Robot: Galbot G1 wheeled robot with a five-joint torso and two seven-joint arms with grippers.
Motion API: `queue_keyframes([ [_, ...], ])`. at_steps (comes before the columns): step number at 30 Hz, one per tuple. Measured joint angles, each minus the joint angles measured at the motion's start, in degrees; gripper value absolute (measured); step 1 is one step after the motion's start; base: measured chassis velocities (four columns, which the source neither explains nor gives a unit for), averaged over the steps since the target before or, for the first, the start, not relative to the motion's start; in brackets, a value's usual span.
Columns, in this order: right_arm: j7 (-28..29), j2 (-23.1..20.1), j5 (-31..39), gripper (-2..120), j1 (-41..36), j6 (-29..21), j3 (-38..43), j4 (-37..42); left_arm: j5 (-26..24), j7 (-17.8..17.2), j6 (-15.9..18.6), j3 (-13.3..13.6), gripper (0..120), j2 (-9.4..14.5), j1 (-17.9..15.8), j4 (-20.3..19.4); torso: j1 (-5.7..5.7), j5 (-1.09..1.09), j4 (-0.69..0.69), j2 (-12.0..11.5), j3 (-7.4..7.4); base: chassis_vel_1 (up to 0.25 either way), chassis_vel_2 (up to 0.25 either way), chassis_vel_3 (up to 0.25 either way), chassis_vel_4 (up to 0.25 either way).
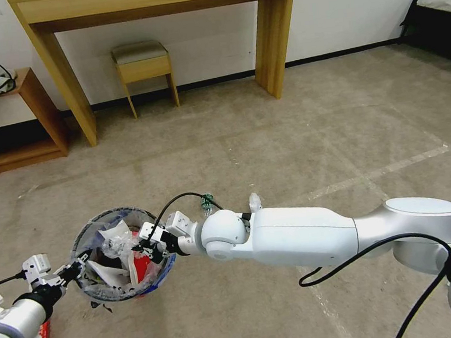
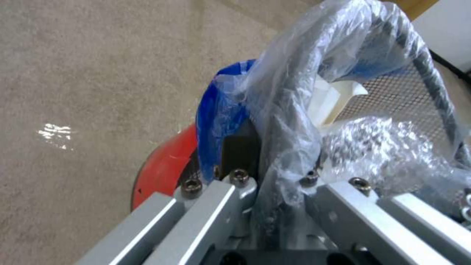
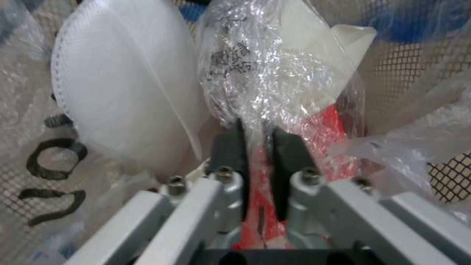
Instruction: Pick up the trash bin and place the garbage on the floor into it.
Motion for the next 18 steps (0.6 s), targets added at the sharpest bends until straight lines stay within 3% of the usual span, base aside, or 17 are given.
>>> queue_keyframes([
  [3, 0.27, 0.0, 0.15, 23, 0.12, -0.22, 0.11, 0.33, 0.05, 0.0, 0.0, 0.05, 1, -0.09, -0.02, 0.05, 0.0, 0.0, 0.0, -0.01, 0.0, 0.0, 0.0, 0.0, 0.0],
  [5, 0.84, 0.0, 0.34, 36, 0.23, -0.51, 0.25, 0.97, 0.13, 0.02, 0.0, 0.09, 1, -0.22, -0.02, 0.05, 0.0, 0.0, 0.0, 0.0, 0.0, 0.0, 0.0, 0.0, 0.0],
  [11, 1.29, -0.09, 0.47, 51, 0.31, -0.74, 0.29, 1.7, 0.25, 0.04, 0.0, 0.11, 1, -0.4, 0.09, 0.04, 0.0, 0.0, 0.0, 0.0, 0.0, 0.0, 0.0, 0.0, 0.0],
  [13, 1.45, -0.13, 0.54, 66, 0.33, -0.84, 0.36, 2.15, 0.39, 0.08, 0.0, 0.19, 1, -0.52, 0.13, 0.02, 0.0, 0.0, 0.0, 0.0, 0.0, 0.0, 0.0, 0.0, 0.0],
  [18, 1.57, -0.29, 0.78, 82, 0.37, -1.12, 0.59, 2.97, 0.5, 0.1, 0.0, 0.23, 1, -0.62, 0.27, -0.04, 0.0, 0.0, 0.0, 0.0, 0.0, 0.0, 0.0, 0.0, 0.0],
])
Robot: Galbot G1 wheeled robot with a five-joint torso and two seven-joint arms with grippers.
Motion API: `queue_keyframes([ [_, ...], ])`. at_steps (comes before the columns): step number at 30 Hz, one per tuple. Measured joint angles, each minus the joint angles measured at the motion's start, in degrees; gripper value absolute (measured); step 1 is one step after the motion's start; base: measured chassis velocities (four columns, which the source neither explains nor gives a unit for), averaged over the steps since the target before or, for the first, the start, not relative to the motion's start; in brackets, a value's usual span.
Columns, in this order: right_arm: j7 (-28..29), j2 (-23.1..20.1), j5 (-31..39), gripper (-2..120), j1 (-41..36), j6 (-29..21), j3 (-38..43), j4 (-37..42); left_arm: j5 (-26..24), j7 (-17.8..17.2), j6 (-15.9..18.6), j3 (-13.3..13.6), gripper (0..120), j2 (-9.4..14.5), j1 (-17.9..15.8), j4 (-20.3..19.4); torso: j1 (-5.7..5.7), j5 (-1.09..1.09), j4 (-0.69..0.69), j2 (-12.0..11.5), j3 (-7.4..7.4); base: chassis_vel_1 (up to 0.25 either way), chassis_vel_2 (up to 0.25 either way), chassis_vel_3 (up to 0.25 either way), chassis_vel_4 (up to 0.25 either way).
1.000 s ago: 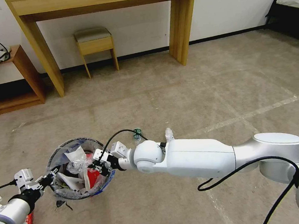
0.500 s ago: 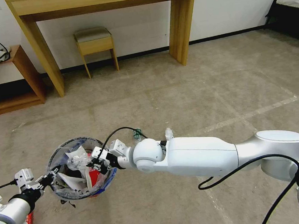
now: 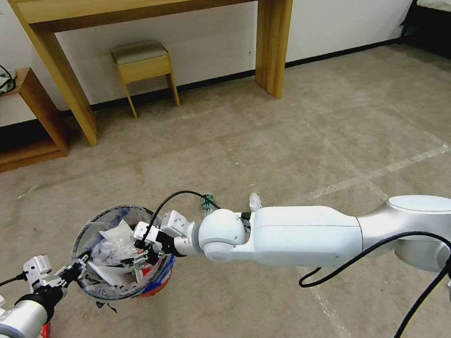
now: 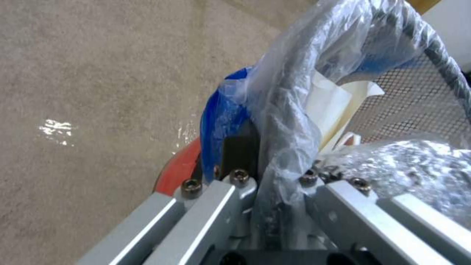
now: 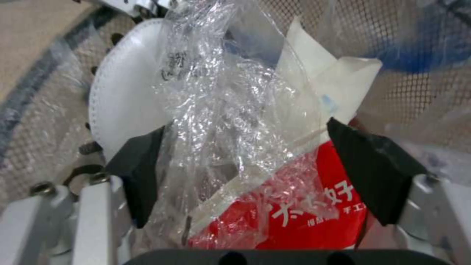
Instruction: Pick up the trash bin and place the garbage on the floor into it.
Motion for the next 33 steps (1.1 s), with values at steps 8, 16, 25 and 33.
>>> queue_keyframes([
  [8, 0.68, -0.78, 0.56, 80, 0.0, -0.55, 0.79, 2.26, 0.15, 0.0, 0.02, 0.0, 1, -0.06, 0.03, 0.19, 0.0, 0.0, 0.0, 0.0, 0.0, 0.0, 0.0, 0.0, 0.0],
  [16, 1.47, -1.68, 0.94, 79, 0.11, -1.33, 1.23, 3.6, 0.39, 0.0, 0.03, 0.23, 1, -0.21, -0.14, 0.44, 0.0, 0.0, 0.0, 0.0, 0.0, 0.0, 0.0, 0.0, 0.0],
  [25, 1.98, -3.21, 1.53, 78, -0.79, -1.41, 2.14, 4.6, 0.61, -0.04, 0.03, 0.03, 1, -0.47, 0.41, -0.14, 0.0, 0.0, 0.0, 0.0, 0.0, 0.0, 0.0, 0.0, 0.0],
  [33, 2.5, -3.96, 1.7, 79, -1.55, -2.03, 2.41, 5.09, 0.64, -0.1, 0.03, 0.04, 1, -0.65, 0.51, -0.45, 0.0, 0.0, 0.0, 0.0, 0.0, 0.0, 0.0, 0.0, 0.0],
])
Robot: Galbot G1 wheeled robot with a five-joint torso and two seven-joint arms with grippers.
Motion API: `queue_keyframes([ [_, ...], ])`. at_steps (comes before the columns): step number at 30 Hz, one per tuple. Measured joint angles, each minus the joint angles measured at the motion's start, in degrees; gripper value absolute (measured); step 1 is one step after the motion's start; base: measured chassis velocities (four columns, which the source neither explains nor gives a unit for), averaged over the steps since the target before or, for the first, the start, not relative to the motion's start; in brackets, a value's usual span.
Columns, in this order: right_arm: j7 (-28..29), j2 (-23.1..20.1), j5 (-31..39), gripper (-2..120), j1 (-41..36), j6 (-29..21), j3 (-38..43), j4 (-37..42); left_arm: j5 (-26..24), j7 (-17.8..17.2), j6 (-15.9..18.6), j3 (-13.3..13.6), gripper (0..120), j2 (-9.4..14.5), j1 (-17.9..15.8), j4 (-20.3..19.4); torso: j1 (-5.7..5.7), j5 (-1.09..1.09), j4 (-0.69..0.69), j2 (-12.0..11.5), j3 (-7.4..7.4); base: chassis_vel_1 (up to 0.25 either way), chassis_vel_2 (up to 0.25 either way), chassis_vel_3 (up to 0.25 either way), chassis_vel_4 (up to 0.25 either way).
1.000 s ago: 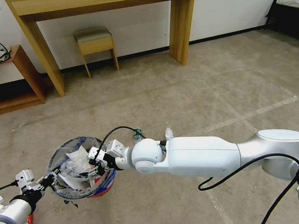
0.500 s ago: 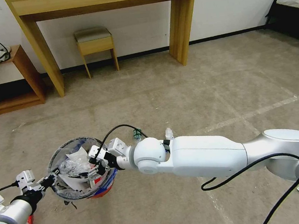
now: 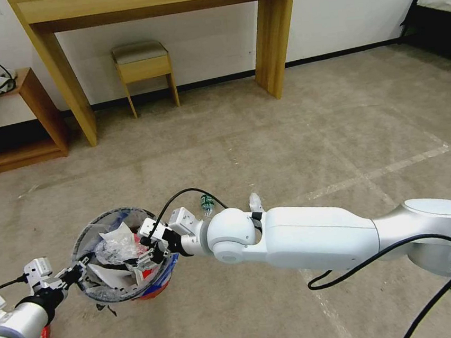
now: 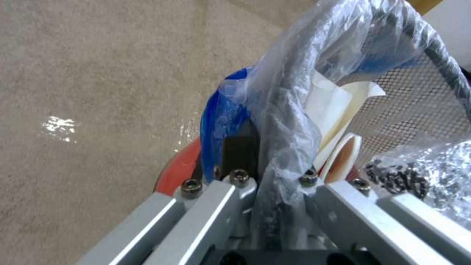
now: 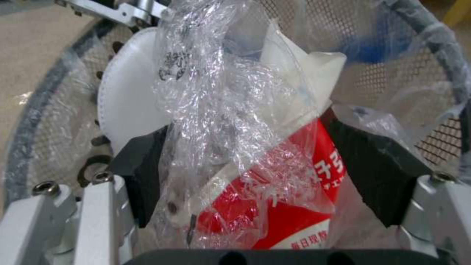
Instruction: Pick up the trash bin and place the garbage on the floor into it.
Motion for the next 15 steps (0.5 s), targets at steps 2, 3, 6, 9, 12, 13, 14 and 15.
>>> queue_keyframes([
  [2, 0.2, -0.03, -0.05, 79, -0.23, -0.27, -0.06, -0.16, 0.01, -0.04, 0.0, 0.01, 1, -0.03, 0.01, -0.22, 0.0, 0.0, 0.0, 0.0, 0.0, 0.0, 0.0, 0.0, 0.0],
  [3, 0.24, 0.01, -0.09, 79, -0.42, -0.29, -0.08, -0.3, 0.01, -0.06, 0.0, 0.01, 1, -0.02, 0.04, -0.29, 0.0, 0.0, 0.0, 0.0, 0.0, 0.0, 0.0, 0.0, 0.0],
  [6, 0.39, 0.16, -0.15, 79, -0.83, -0.34, -0.08, -0.53, 0.02, -0.08, 0.0, -0.02, 1, 0.04, 0.07, -0.32, 0.0, 0.0, 0.0, 0.0, 0.0, 0.0, 0.0, 0.0, 0.0],
  [9, 0.45, 0.24, -0.2, 79, -0.93, -0.36, -0.09, -0.66, 0.02, -0.09, 0.0, -0.03, 1, 0.08, 0.07, -0.32, 0.0, 0.0, 0.0, 0.0, 0.0, 0.0, 0.0, 0.0, 0.0],
  [12, 0.56, 0.39, -0.49, 79, -1.04, -0.59, -0.23, -1.27, 0.01, -0.09, 0.01, -0.01, 1, 0.12, 0.09, -0.25, 0.0, 0.0, 0.0, 0.0, 0.0, 0.0, 0.0, 0.0, 0.0],
  [13, 0.56, 0.39, -0.49, 79, -1.04, -0.59, -0.23, -1.27, 0.01, -0.09, 0.01, -0.01, 1, 0.12, 0.09, -0.25, 0.0, 0.0, 0.0, 0.0, 0.0, 0.0, 0.0, 0.0, 0.0],
  [14, 0.56, 0.38, -0.56, 79, -1.04, -0.65, -0.24, -1.4, 0.01, -0.09, 0.01, 0.01, 1, 0.13, 0.06, -0.16, 0.0, 0.0, 0.0, 0.0, 0.0, 0.0, 0.0, 0.0, 0.0],
  [15, 0.54, 0.37, -0.64, 79, -1.08, -0.71, -0.28, -1.6, -0.01, -0.08, 0.02, 0.08, 1, 0.15, 0.02, -0.06, 0.0, 0.0, 0.0, 0.0, 0.0, 0.0, 0.0, 0.0, 0.0],
])
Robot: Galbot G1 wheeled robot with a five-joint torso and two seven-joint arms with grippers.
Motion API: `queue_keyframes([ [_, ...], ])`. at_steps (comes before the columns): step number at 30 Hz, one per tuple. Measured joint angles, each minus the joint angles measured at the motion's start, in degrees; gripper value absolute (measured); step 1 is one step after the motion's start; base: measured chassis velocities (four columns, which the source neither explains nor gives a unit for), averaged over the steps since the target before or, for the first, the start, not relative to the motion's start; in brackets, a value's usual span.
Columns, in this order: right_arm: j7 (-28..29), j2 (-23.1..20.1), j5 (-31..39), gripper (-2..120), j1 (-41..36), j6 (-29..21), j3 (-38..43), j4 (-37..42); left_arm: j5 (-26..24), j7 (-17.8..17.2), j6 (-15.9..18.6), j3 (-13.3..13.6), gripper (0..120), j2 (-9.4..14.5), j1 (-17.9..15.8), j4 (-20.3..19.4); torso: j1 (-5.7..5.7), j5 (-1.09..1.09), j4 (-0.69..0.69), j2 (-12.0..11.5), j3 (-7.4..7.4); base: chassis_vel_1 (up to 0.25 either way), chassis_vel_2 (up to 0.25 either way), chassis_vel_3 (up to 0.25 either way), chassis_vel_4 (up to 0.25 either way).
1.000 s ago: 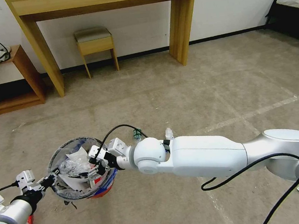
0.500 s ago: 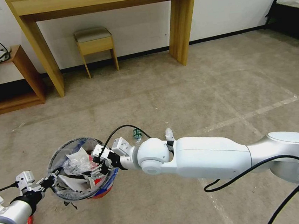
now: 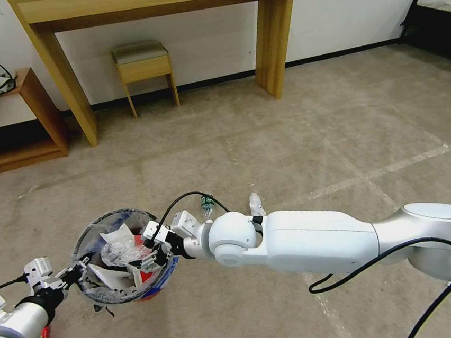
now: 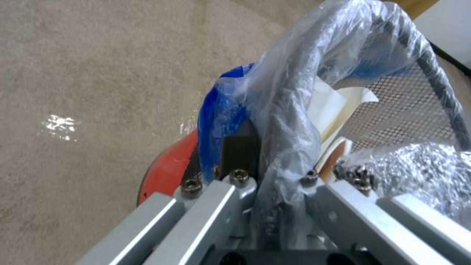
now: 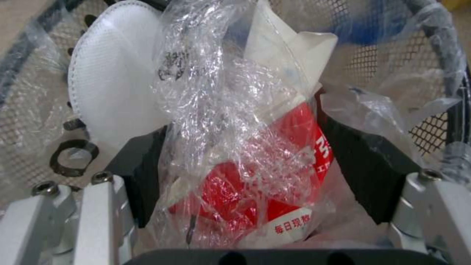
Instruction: Pick up the trash bin and place the garbage on the floor into it.
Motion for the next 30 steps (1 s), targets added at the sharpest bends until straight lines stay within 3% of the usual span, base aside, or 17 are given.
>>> queue_keyframes([
  [30, -3.14, 1.55, 1.44, 83, -1.78, 1.44, 0.18, -3.45, 0.03, -0.05, -0.06, 0.2, 1, 0.1, 0.01, 0.26, 0.0, 0.0, 0.0, 0.0, 0.0, 0.0, 0.0, 0.0, 0.0],
])
